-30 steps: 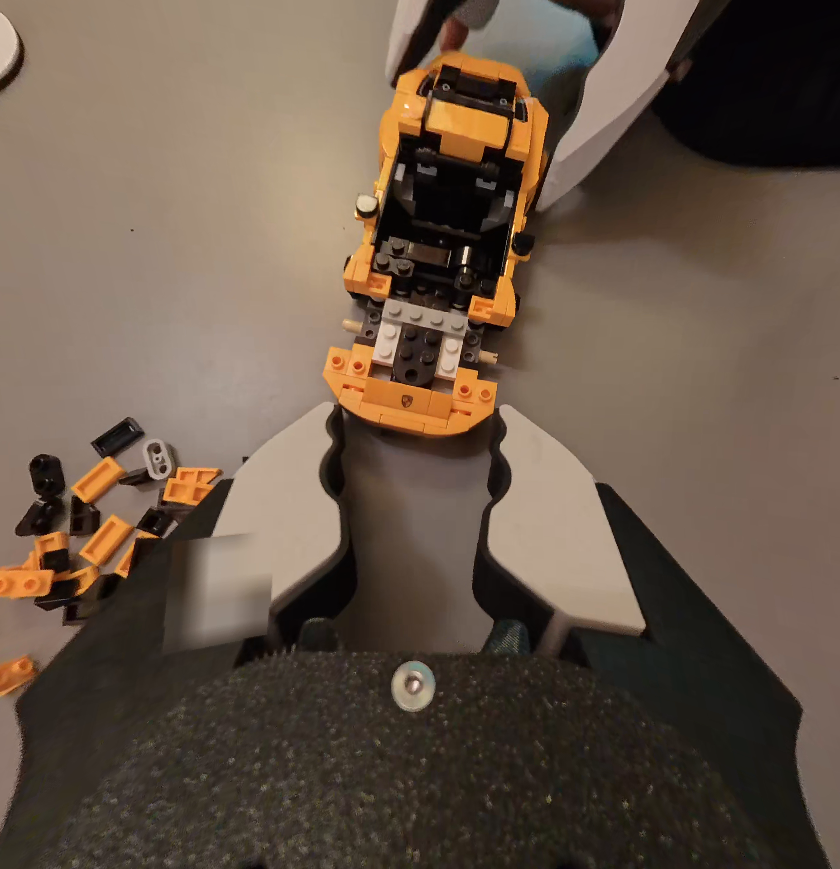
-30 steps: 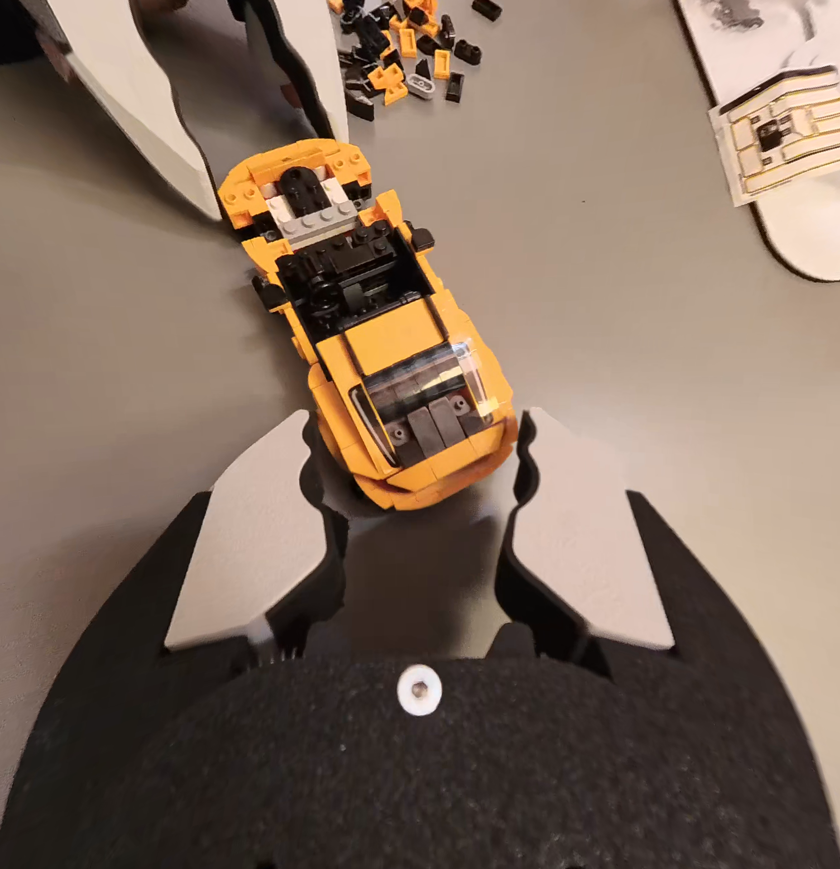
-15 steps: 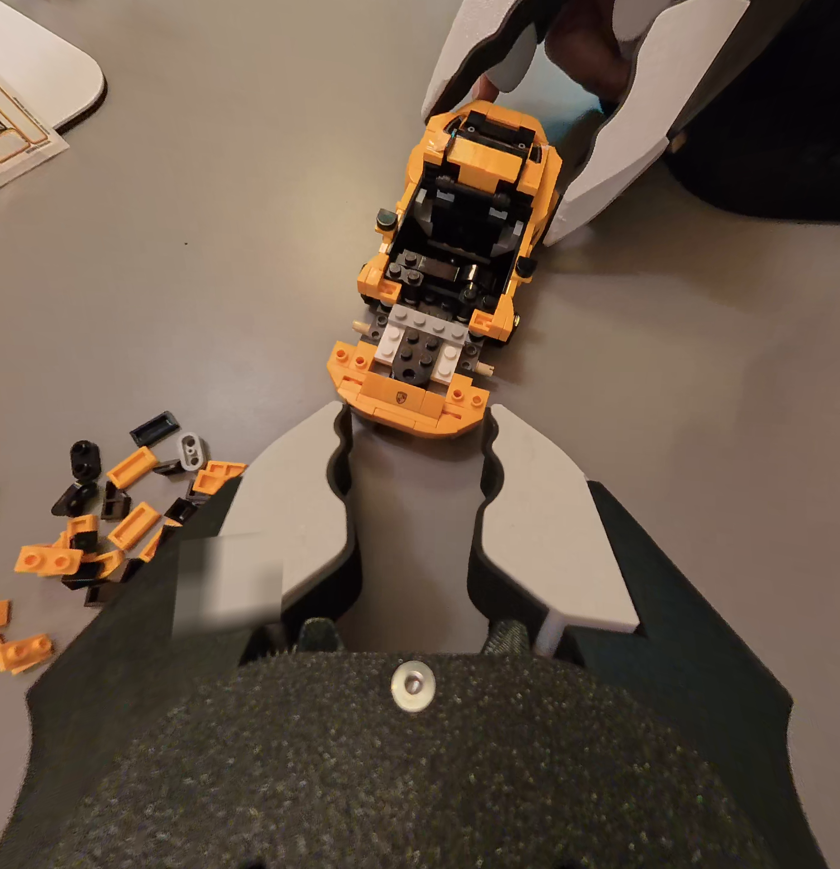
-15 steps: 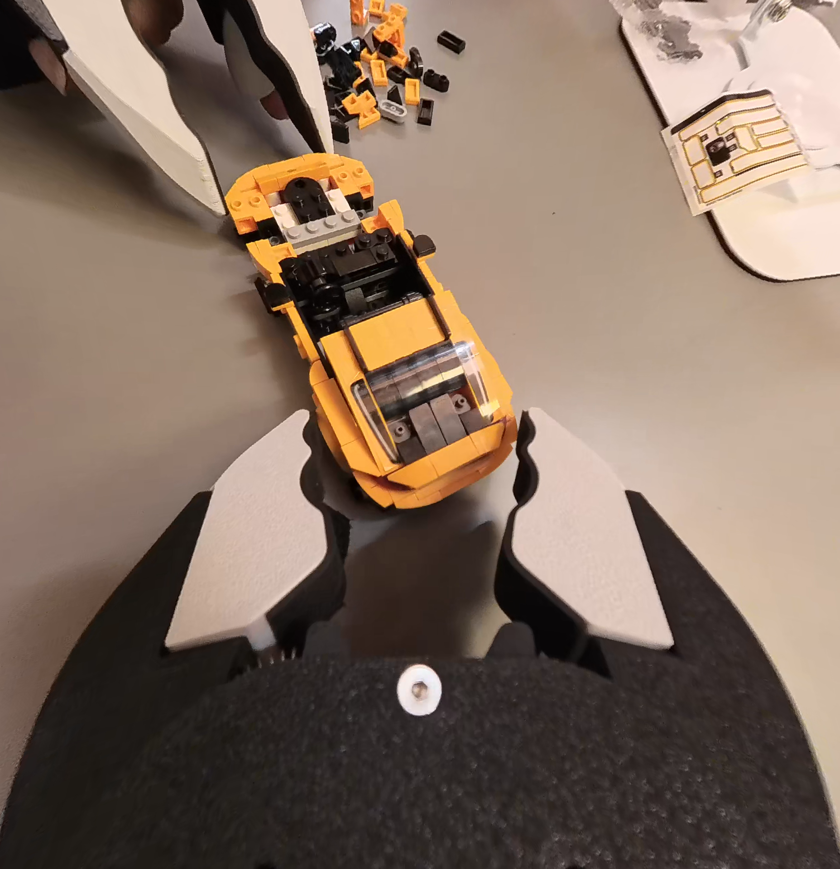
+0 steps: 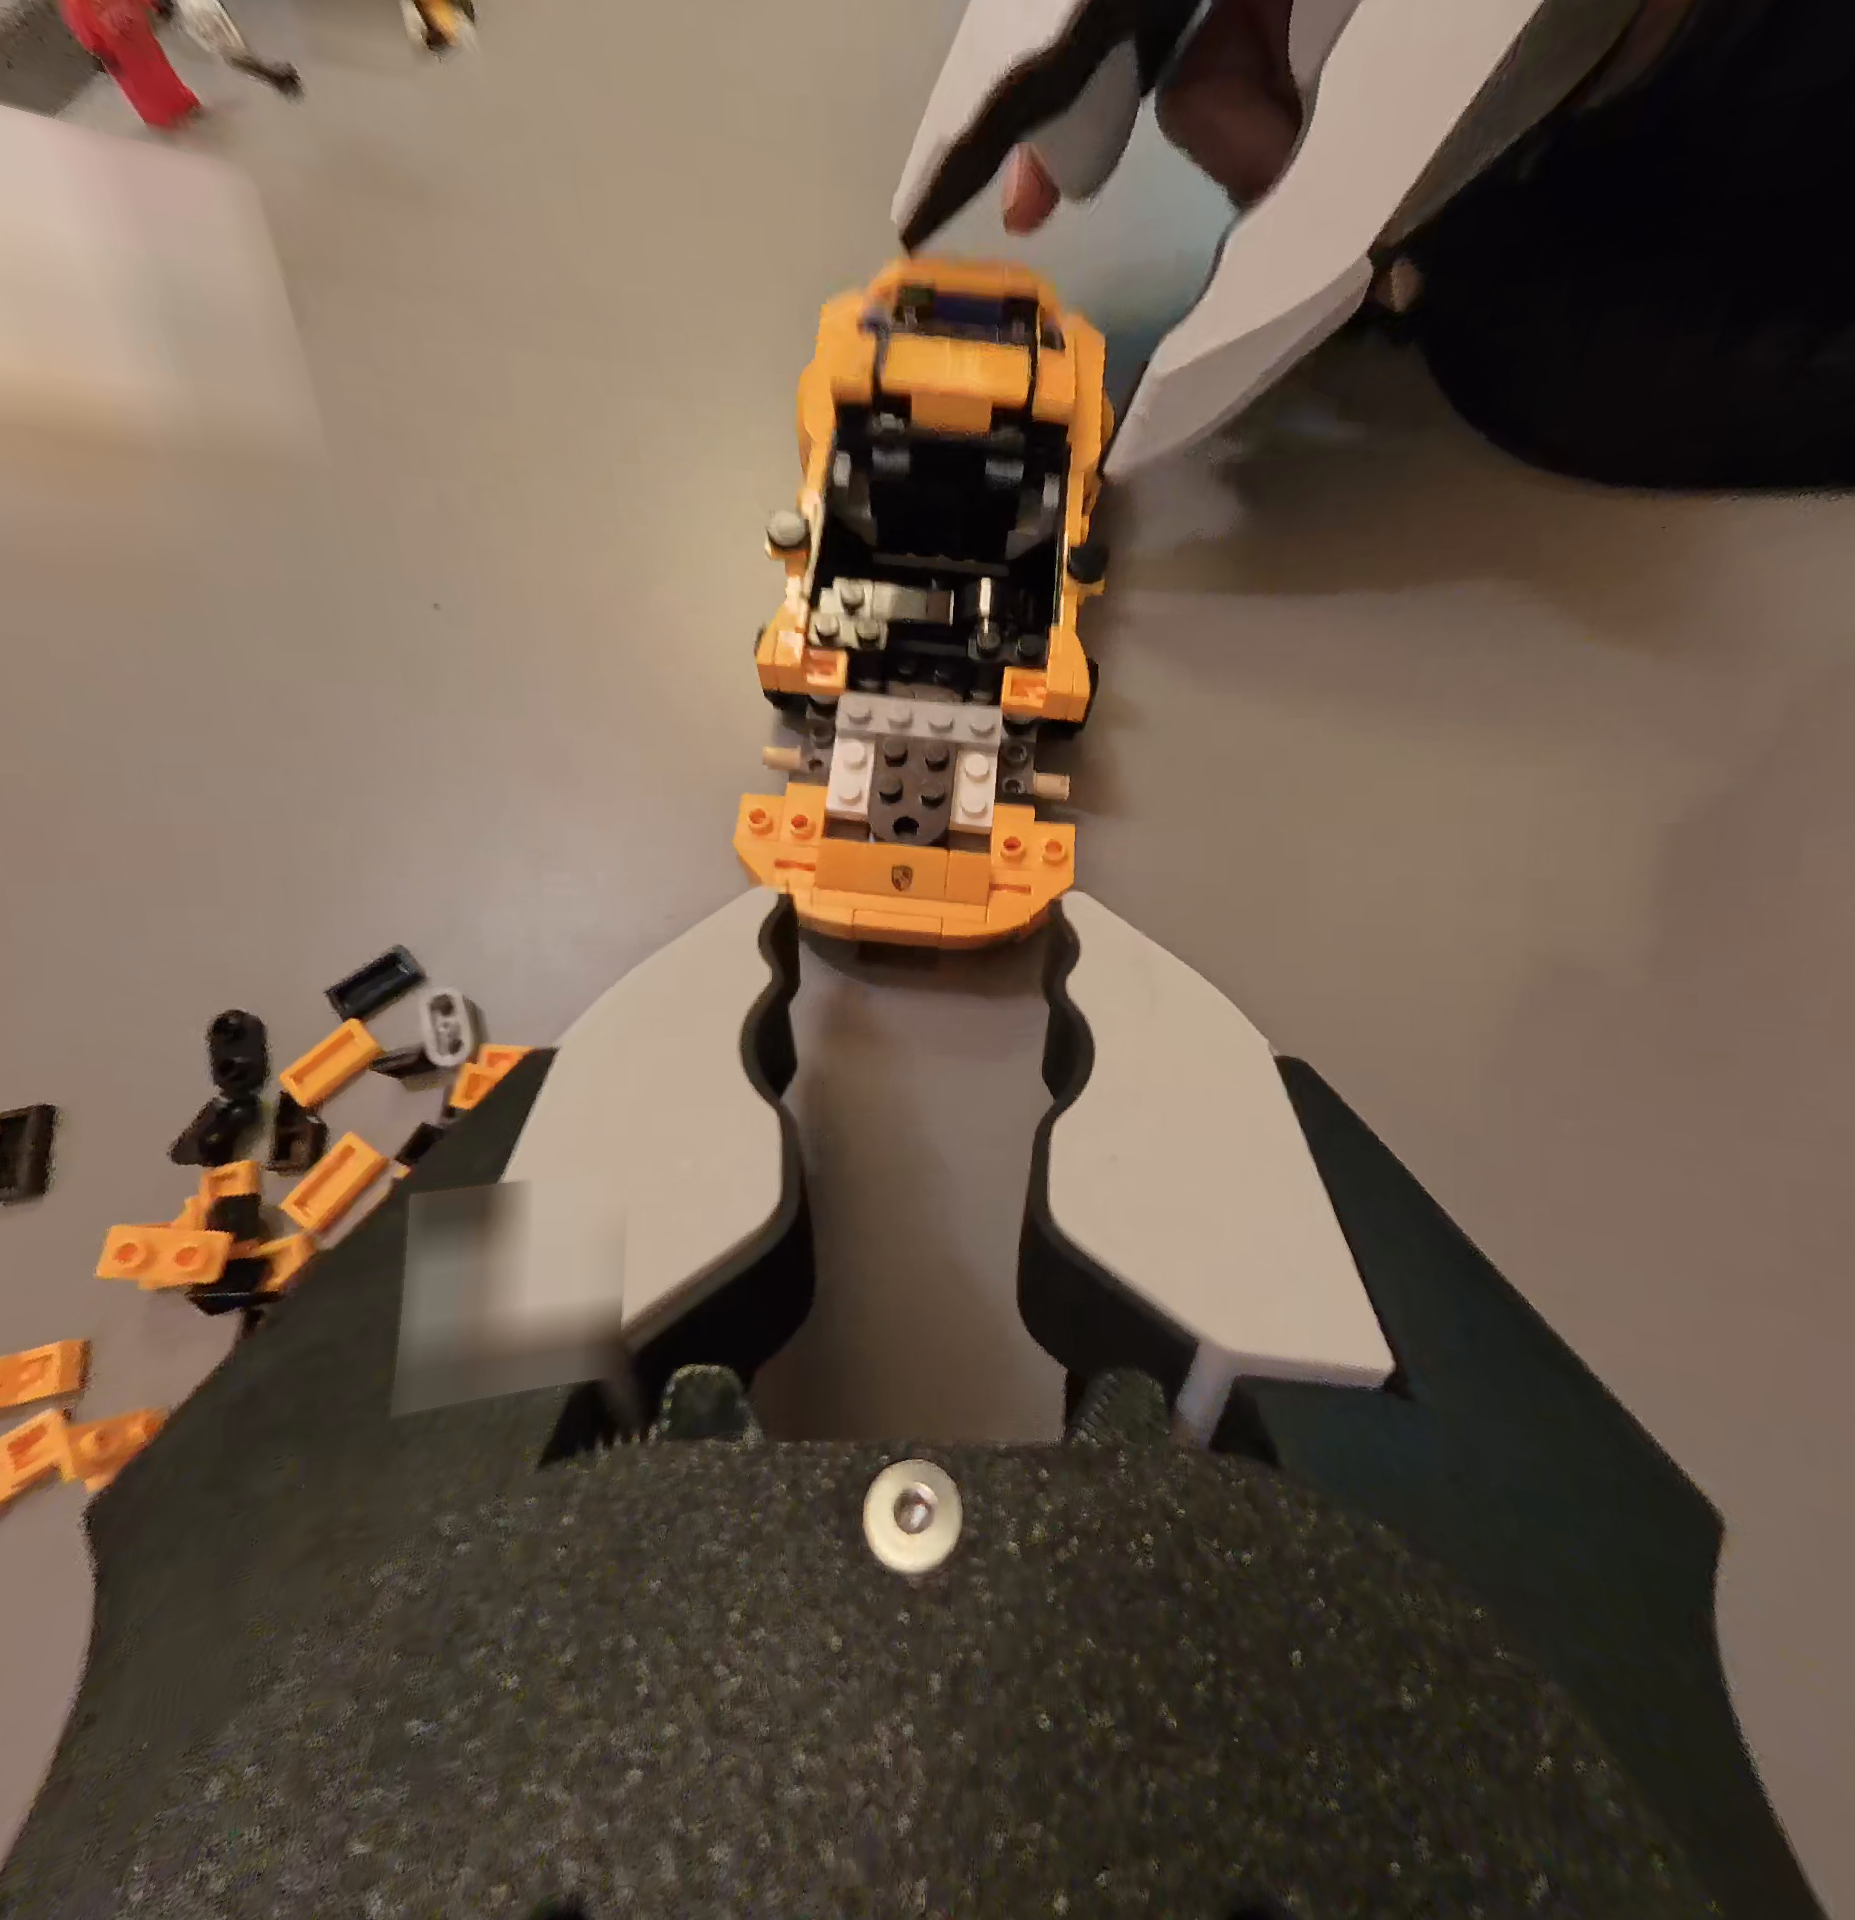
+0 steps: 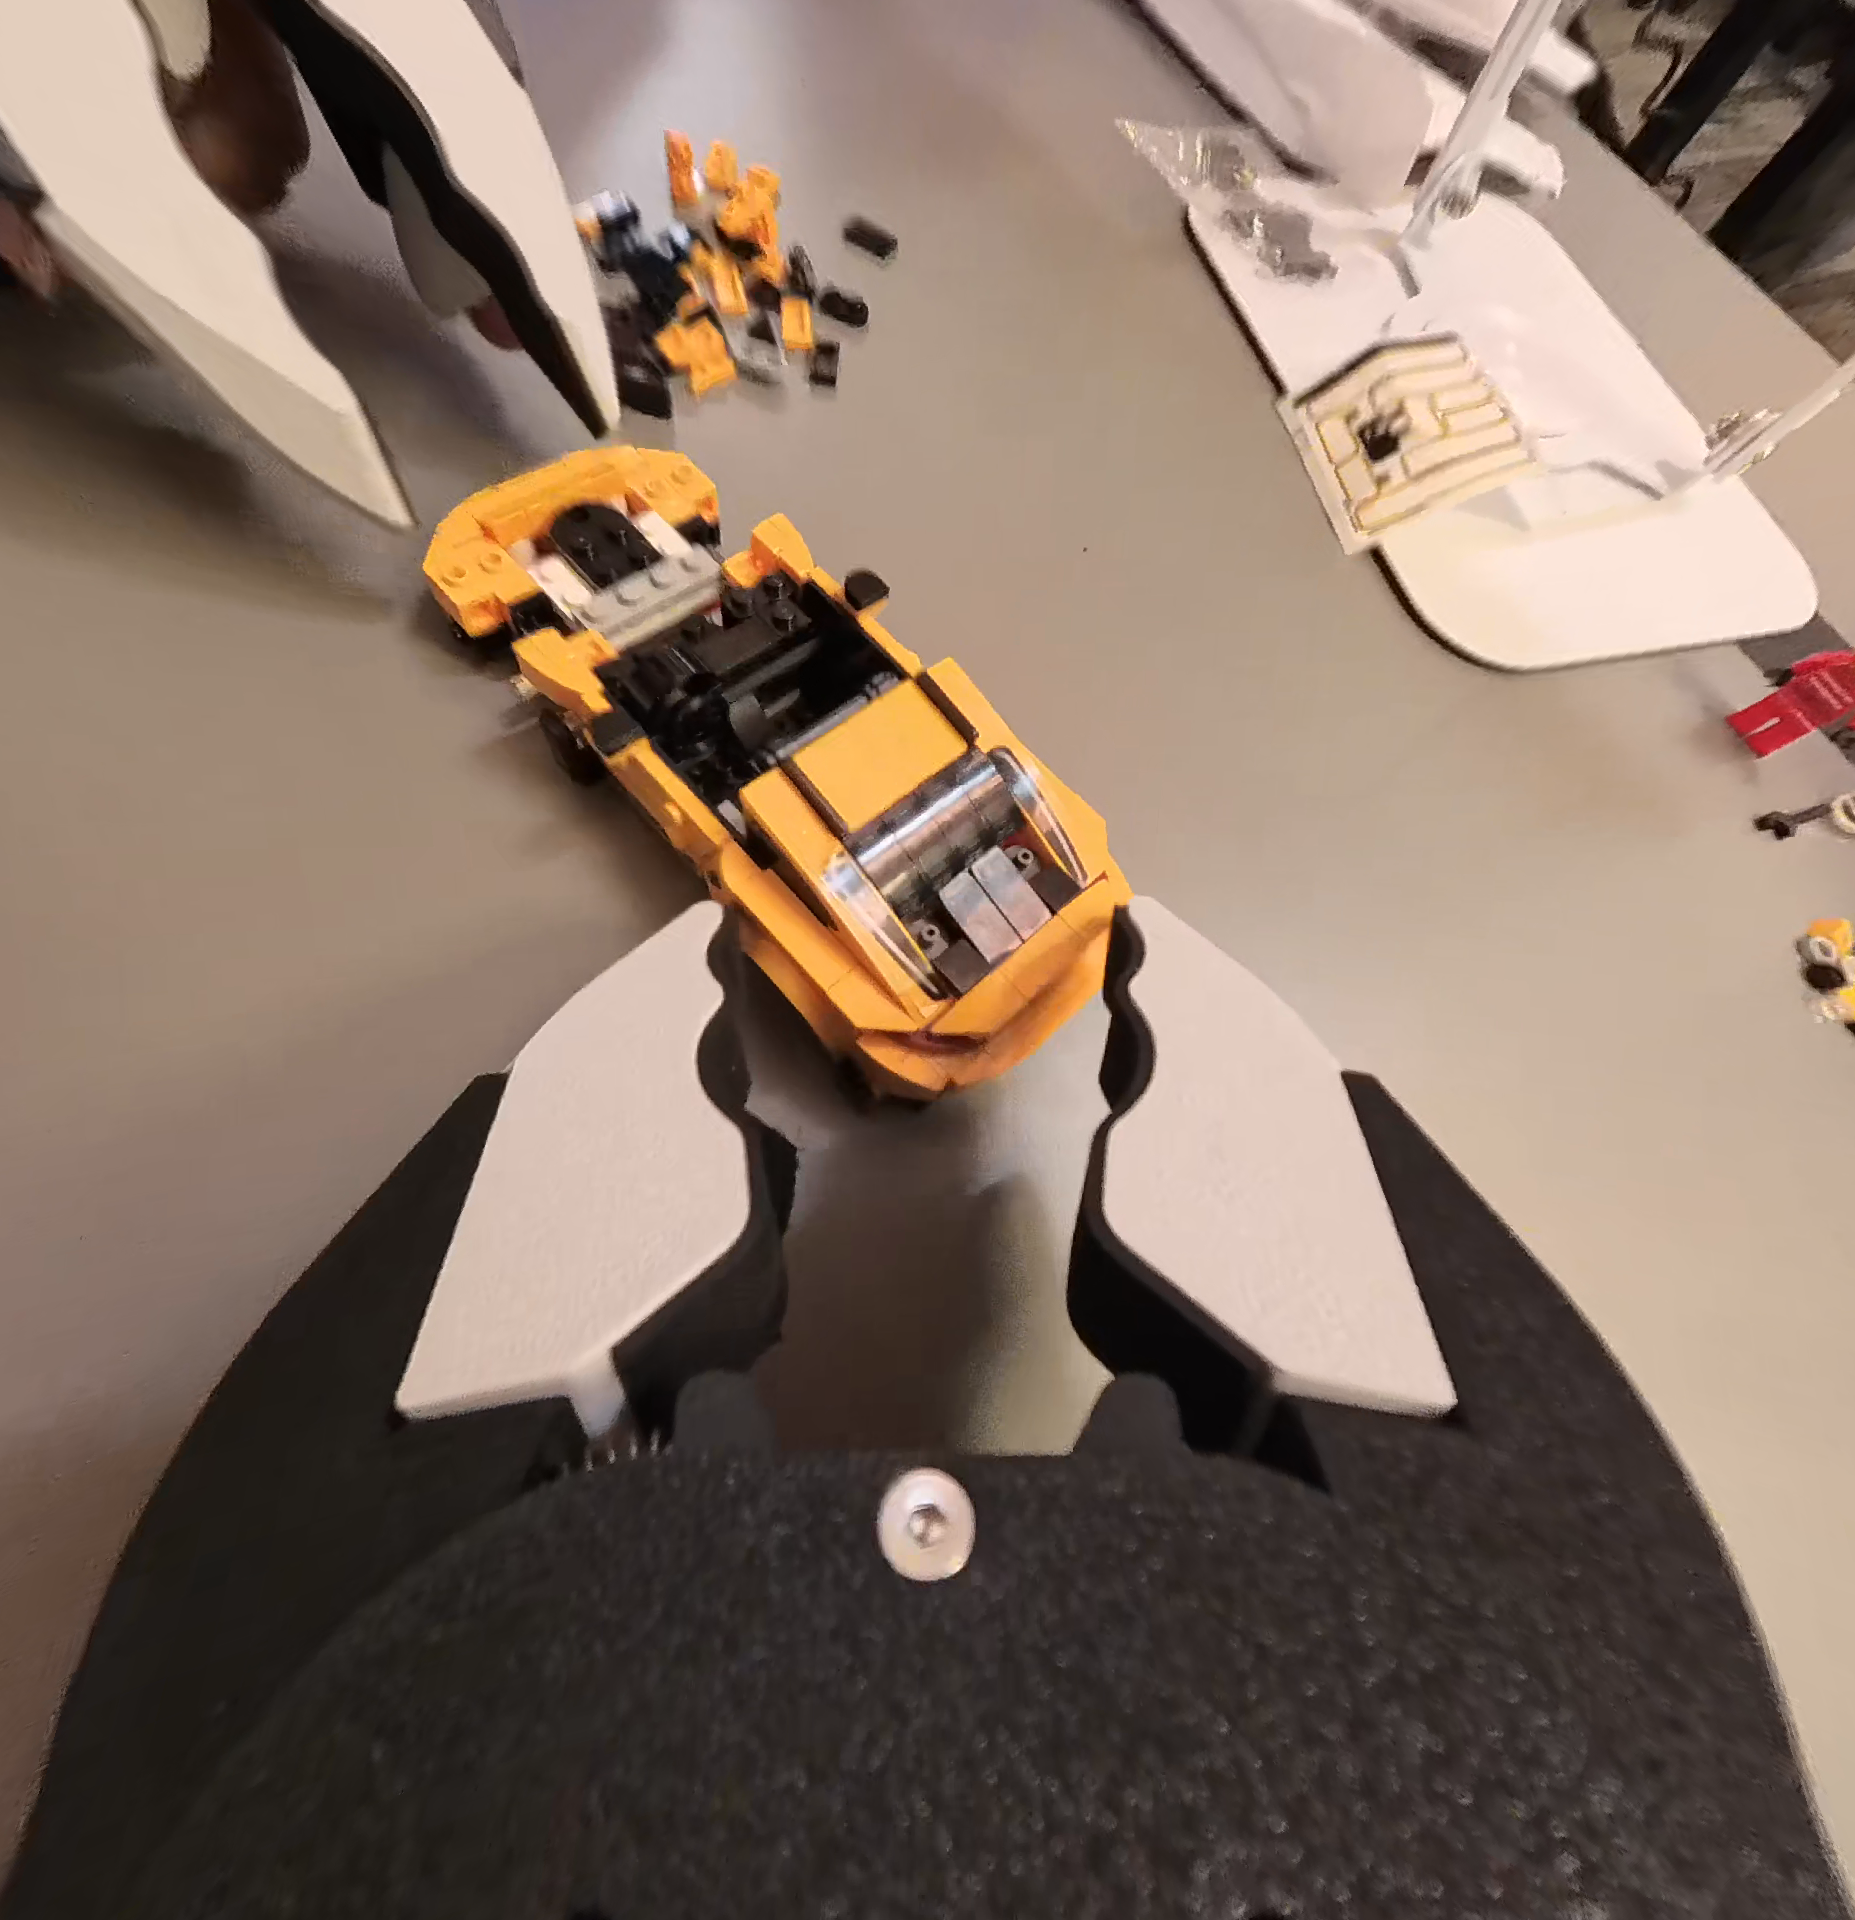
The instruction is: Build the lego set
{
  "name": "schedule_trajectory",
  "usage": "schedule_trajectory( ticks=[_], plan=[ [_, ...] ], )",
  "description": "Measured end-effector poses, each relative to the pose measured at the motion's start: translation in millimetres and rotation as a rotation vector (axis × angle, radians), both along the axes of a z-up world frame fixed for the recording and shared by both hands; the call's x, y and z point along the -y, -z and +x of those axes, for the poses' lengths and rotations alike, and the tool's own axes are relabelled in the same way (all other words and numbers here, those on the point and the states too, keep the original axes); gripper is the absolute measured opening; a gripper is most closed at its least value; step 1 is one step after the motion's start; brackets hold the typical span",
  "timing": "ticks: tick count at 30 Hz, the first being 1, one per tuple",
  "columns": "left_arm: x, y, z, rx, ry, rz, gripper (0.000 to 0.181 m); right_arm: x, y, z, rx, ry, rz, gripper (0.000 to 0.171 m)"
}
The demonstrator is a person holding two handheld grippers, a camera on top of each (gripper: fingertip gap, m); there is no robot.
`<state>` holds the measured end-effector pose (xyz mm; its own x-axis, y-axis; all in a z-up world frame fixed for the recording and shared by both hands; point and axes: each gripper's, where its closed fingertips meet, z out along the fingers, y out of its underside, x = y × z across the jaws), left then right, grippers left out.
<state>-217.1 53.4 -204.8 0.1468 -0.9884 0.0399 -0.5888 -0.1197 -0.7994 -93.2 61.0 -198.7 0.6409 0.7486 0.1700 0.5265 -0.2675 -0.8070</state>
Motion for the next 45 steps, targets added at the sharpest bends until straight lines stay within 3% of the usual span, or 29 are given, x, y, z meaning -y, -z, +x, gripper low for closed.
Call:
schedule_trajectory(
  ticks=[4,7,9,11,14,18,23,26,36,45],
  plan=[
    [-15,-46,1,0.237,-0.085,0.056,0.024,3,-49,-6,-0.247,-0.042,0.095,0.074],
    [-39,-87,-6,0.388,-0.173,0.19,0.008,-13,-78,6,-0.292,0.013,0.178,0.074],
    [-56,-109,-10,0.428,-0.233,0.264,0.0,-34,-97,19,-0.252,0.083,0.26,0.055],
    [-72,-133,-8,0.467,-0.278,0.323,0.0,-59,-123,33,-0.165,0.125,0.372,0.0],
    [-99,-163,-3,0.501,-0.346,0.407,0.0,-110,-172,44,-0.133,0.157,0.46,0.0],
    [-133,-197,5,0.566,-0.42,0.427,0.0,-195,-235,76,-0.078,0.29,0.659,0.012],
    [-166,-222,6,0.632,-0.477,0.418,0.0,-272,-256,102,0.01,0.421,0.738,0.067],
    [-179,-220,0,0.653,-0.5,0.395,0.0,-294,-249,98,0.046,0.401,0.758,0.077],
    [-199,-167,-1,0.56,-0.5,0.315,0.0,-308,-234,90,-0.029,0.366,0.788,0.065],
    [-192,-158,10,0.534,-0.464,0.297,0.0,-311,-229,92,-0.043,0.395,0.771,0.039]
  ],
)
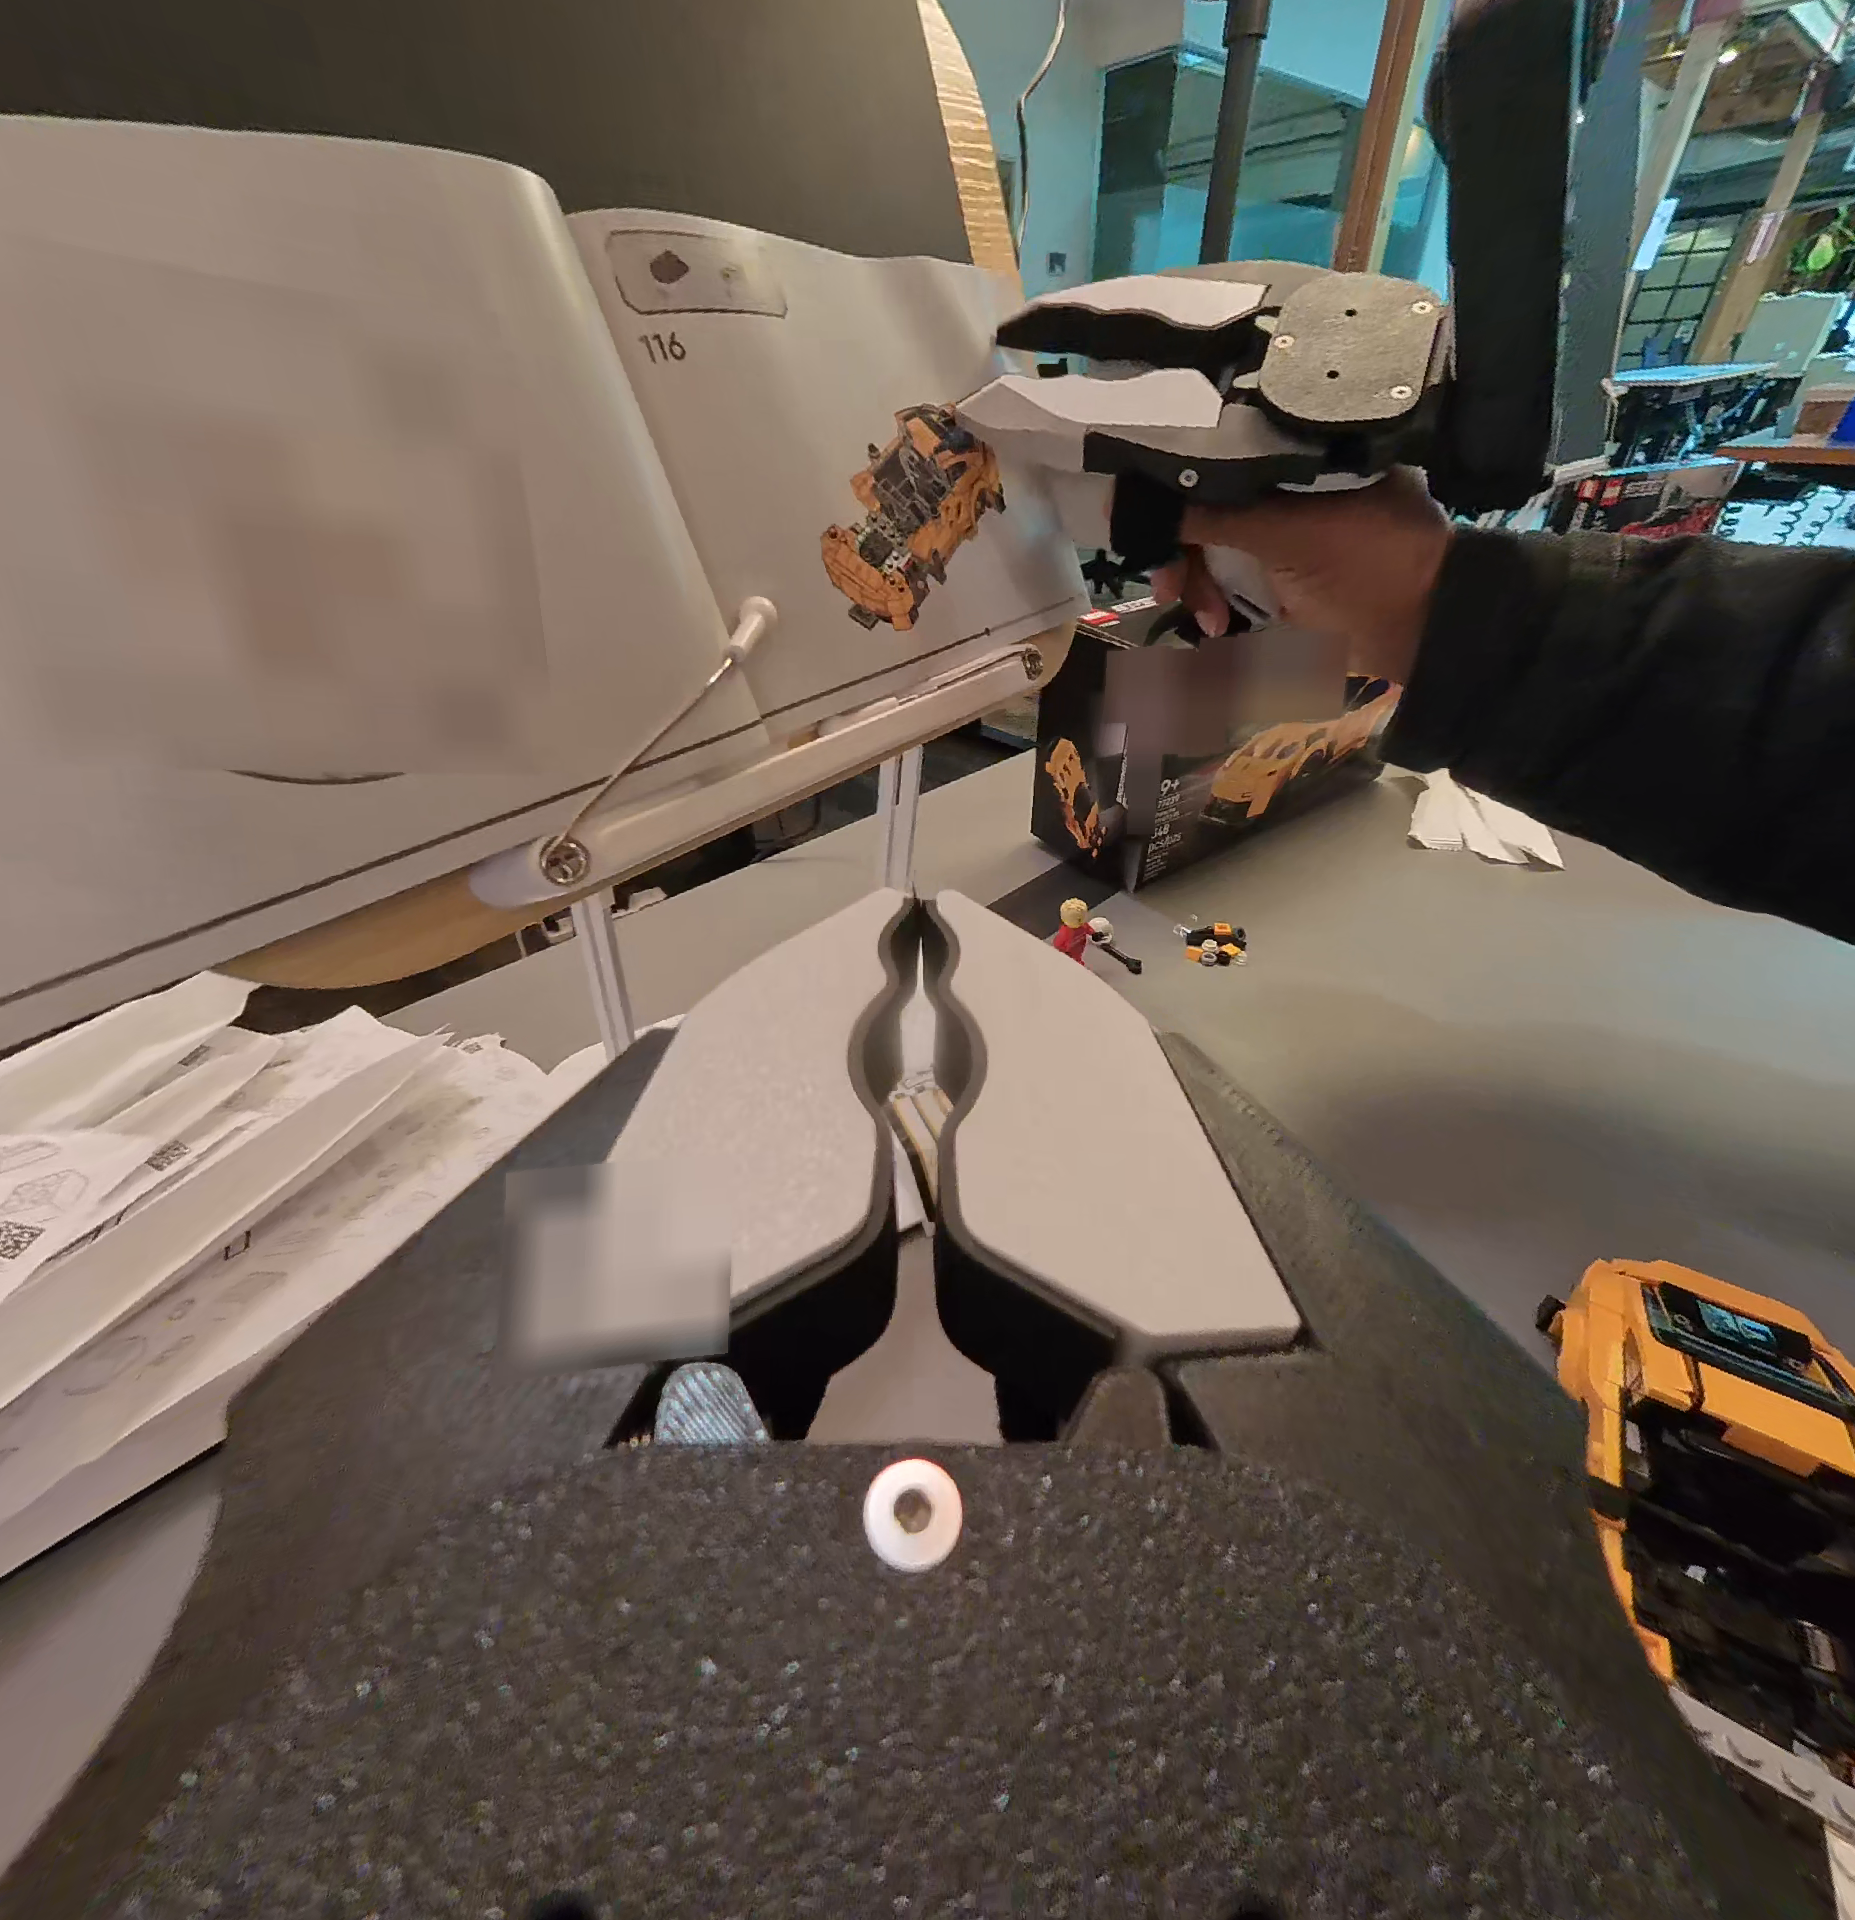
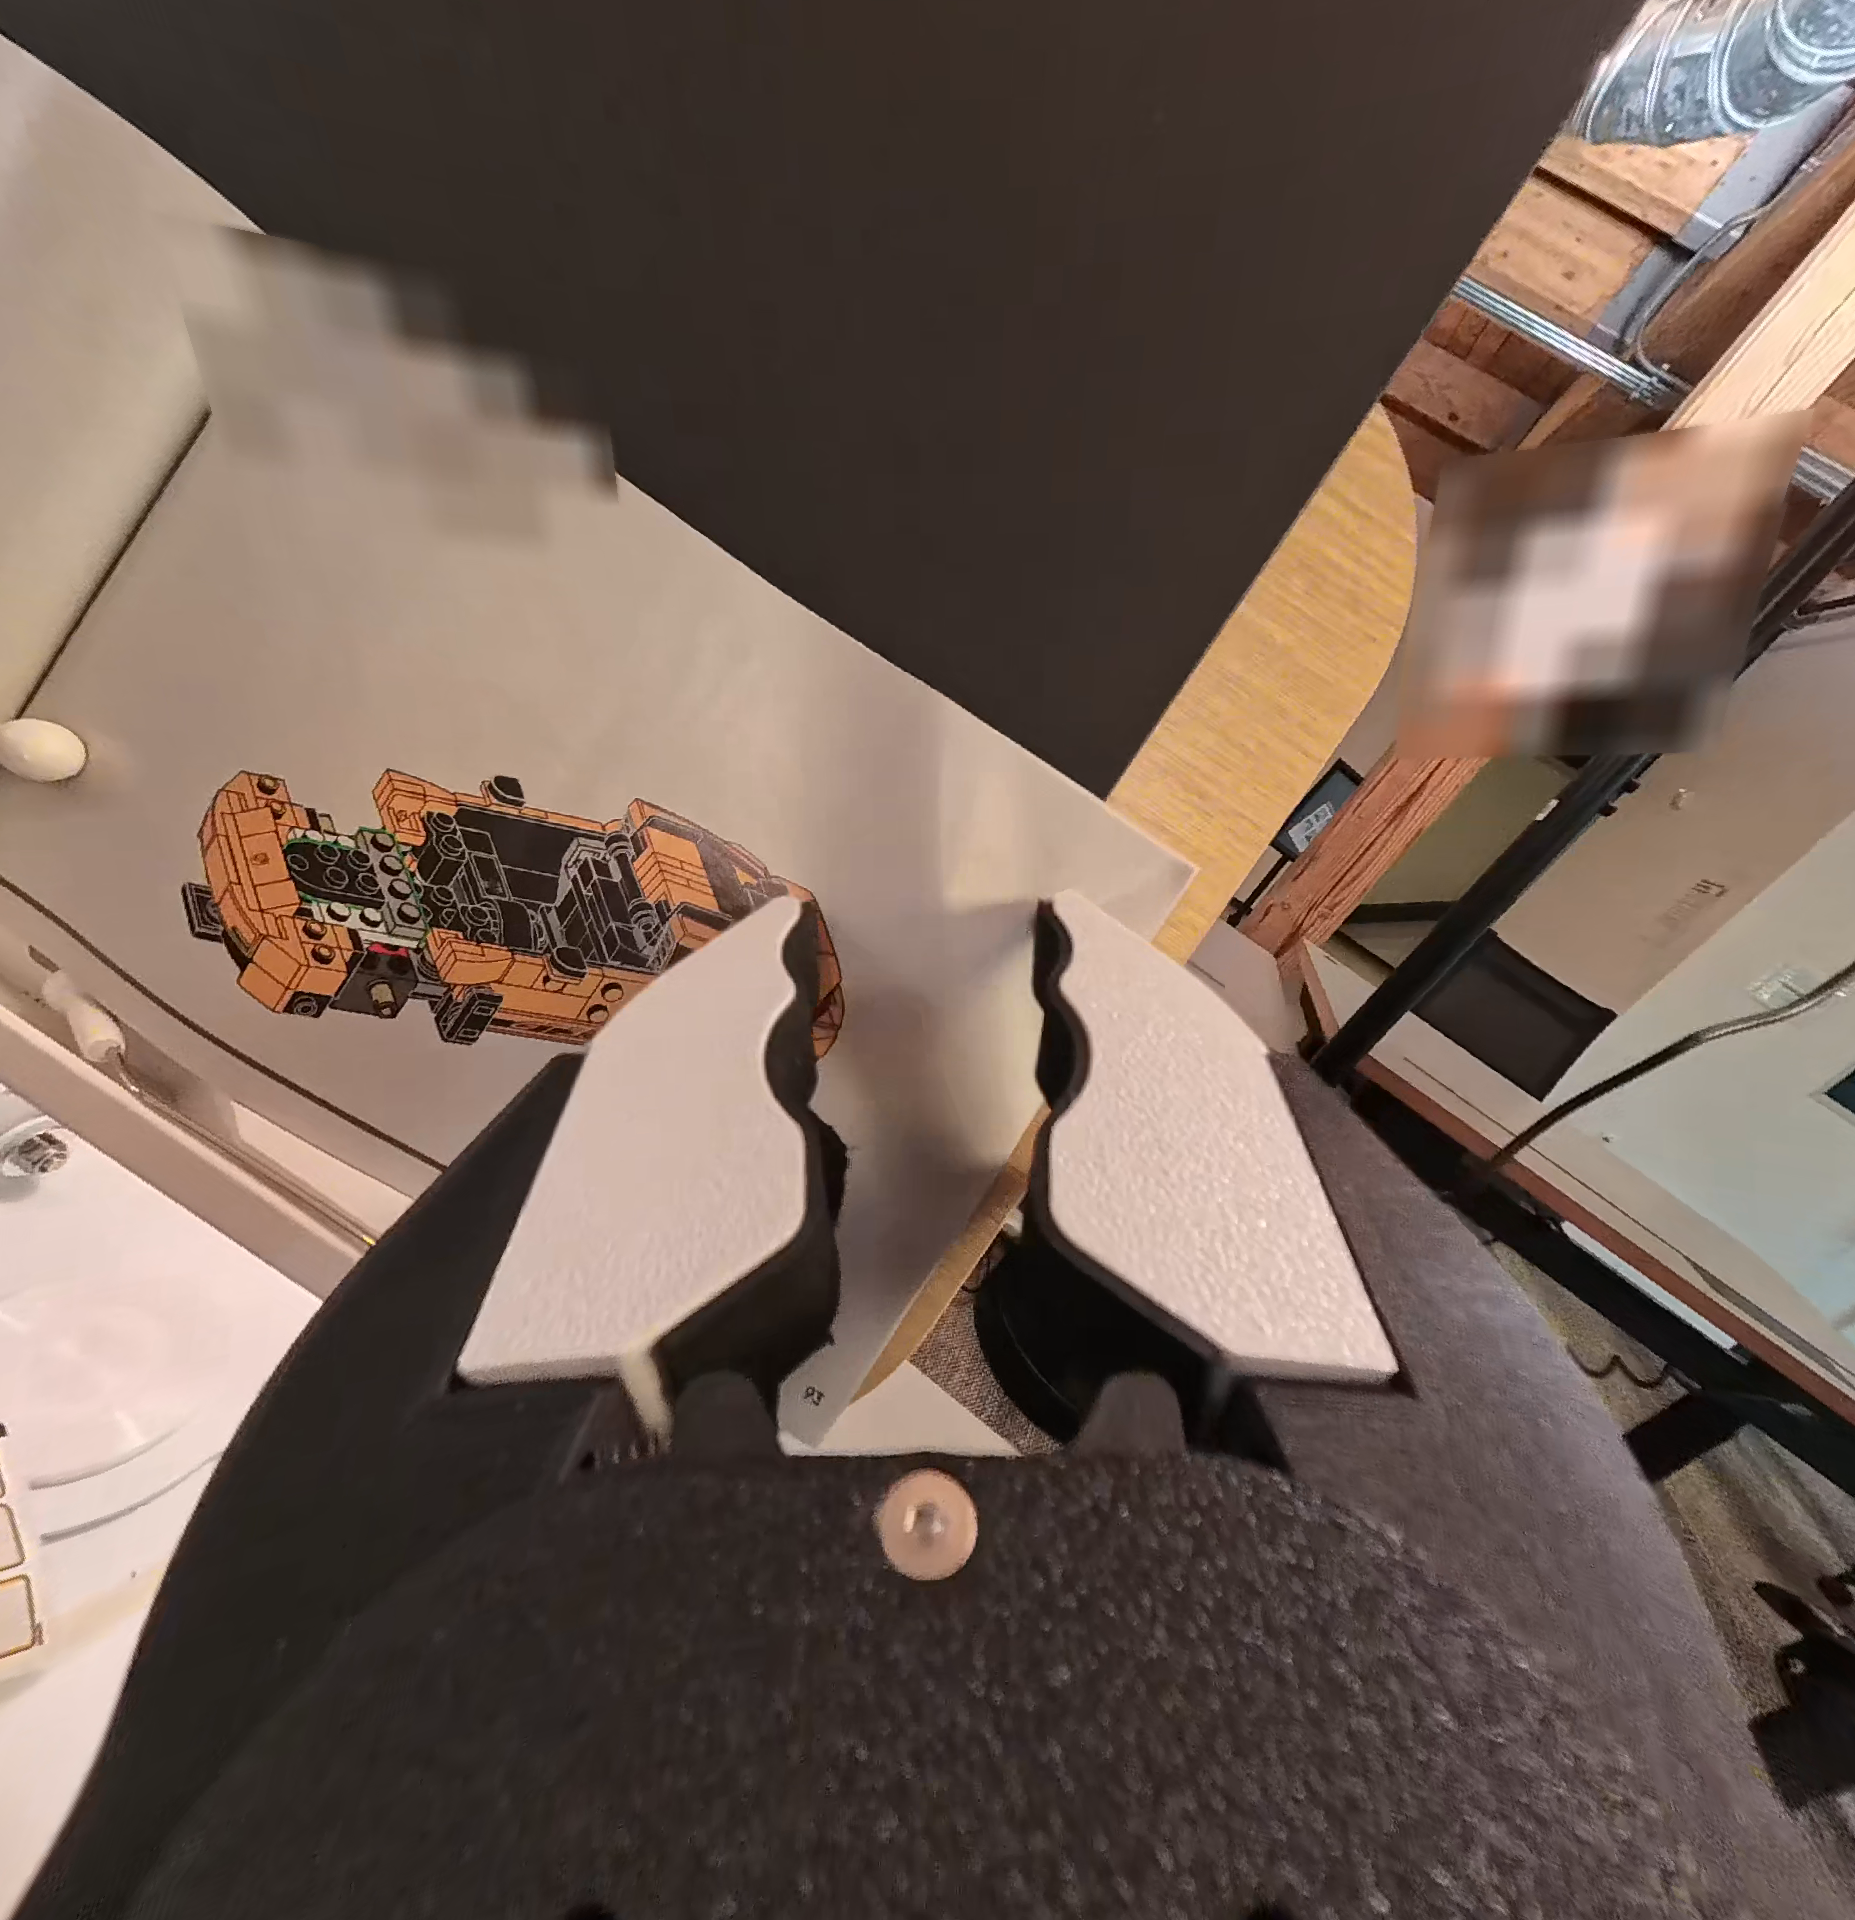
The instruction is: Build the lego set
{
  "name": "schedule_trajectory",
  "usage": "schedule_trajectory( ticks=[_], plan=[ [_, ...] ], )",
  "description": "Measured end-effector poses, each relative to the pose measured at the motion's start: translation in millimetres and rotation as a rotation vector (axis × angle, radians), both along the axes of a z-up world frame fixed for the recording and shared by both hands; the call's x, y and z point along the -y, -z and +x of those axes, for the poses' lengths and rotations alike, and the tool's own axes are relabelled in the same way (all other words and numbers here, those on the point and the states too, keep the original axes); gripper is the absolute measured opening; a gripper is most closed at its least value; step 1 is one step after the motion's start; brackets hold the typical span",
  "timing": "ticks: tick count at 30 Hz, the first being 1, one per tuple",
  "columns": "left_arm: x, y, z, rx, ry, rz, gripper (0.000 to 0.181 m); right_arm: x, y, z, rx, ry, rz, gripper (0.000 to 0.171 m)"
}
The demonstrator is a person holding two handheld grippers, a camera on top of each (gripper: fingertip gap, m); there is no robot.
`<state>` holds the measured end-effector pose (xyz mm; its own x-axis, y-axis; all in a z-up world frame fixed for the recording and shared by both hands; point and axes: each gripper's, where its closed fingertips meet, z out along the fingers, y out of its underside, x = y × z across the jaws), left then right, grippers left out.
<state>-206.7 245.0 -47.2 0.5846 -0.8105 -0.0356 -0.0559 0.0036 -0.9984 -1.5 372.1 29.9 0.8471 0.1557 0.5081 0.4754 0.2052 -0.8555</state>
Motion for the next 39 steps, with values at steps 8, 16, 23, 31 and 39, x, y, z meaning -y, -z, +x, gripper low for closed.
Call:
schedule_trajectory(
  ticks=[8,16,23,31,39],
  plan=[
    [2,6,3,-0.009,0.012,-0.013,0.0,3,3,3,-0.019,0.002,-0.041,0.0],
    [1,9,3,-0.011,0.016,-0.024,0.0,0,-13,12,-0.005,0.046,-0.015,0.062],
    [1,11,4,-0.015,0.018,-0.028,0.0,1,-12,14,0.031,0.055,0.016,0.051],
    [1,17,6,-0.026,0.023,-0.04,0.0,10,-16,25,0.109,0.15,0.121,0.019],
    [2,21,8,-0.037,0.03,-0.046,0.0,17,-13,11,0.15,0.104,0.14,0.023]
  ],
)
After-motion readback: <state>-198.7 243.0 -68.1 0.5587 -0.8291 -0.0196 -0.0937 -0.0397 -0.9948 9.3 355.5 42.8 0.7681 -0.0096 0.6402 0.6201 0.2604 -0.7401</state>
